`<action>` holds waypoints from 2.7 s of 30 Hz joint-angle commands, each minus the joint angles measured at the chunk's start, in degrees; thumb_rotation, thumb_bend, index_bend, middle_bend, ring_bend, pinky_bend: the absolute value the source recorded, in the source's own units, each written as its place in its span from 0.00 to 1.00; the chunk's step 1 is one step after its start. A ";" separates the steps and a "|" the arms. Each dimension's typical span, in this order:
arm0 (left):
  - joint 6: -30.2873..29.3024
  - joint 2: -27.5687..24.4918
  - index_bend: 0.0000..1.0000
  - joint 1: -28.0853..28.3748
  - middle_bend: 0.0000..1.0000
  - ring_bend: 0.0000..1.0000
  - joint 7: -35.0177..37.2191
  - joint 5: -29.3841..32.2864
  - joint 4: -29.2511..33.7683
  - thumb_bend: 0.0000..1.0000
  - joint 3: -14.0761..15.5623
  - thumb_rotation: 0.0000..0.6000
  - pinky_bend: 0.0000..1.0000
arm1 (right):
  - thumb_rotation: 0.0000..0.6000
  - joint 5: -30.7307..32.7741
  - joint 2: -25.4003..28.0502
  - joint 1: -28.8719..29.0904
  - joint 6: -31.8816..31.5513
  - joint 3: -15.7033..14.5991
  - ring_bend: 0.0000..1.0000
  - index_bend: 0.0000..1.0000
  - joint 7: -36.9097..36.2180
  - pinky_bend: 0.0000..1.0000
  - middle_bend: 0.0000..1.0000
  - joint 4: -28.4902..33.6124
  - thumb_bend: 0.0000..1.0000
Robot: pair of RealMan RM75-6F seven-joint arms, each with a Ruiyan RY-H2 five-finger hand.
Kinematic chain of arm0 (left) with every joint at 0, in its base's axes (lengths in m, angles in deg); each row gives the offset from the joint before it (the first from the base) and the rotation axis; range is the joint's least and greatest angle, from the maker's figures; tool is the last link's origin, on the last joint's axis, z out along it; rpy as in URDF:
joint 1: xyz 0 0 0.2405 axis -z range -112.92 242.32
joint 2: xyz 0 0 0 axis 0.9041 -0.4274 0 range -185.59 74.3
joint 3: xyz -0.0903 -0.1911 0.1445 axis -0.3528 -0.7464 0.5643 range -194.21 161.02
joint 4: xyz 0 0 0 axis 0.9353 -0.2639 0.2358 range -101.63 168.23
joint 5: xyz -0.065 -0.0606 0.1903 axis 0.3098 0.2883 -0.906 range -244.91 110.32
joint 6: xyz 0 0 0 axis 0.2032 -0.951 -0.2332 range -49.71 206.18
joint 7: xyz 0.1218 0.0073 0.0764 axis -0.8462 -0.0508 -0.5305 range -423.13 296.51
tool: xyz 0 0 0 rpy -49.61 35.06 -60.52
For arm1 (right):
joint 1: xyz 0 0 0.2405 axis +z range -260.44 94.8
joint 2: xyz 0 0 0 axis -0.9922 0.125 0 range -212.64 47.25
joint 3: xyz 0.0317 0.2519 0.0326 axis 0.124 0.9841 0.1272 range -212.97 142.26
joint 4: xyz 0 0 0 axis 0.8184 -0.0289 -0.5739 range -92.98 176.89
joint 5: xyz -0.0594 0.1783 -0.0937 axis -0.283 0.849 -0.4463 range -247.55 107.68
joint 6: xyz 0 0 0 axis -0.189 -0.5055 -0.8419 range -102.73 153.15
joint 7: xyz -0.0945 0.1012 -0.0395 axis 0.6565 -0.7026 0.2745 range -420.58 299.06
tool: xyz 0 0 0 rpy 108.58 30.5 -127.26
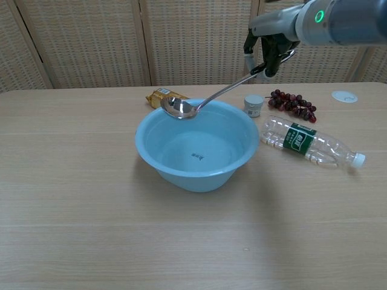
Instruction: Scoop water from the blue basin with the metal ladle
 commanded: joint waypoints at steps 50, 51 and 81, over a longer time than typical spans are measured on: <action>2.03 0.07 0.00 1.59 0.00 0.00 -0.33 2.06 -0.52 0.00 0.02 1.00 0.00 | 1.00 -32.04 -31.22 -6.44 -7.11 -8.97 0.99 0.86 16.59 1.00 1.00 -42.44 0.94; 1.99 0.08 0.00 1.58 0.00 0.00 -0.38 2.08 -0.50 0.00 0.02 1.00 0.00 | 1.00 -32.77 -31.49 -6.63 -7.24 -9.27 0.99 0.86 16.85 1.00 1.00 -43.04 0.94; 1.46 -0.16 0.00 1.38 0.00 0.00 0.29 1.56 -0.42 0.00 0.22 1.00 0.00 | 1.00 -25.15 -29.46 -13.08 -8.50 2.20 0.99 0.86 39.21 1.00 1.00 -22.22 0.94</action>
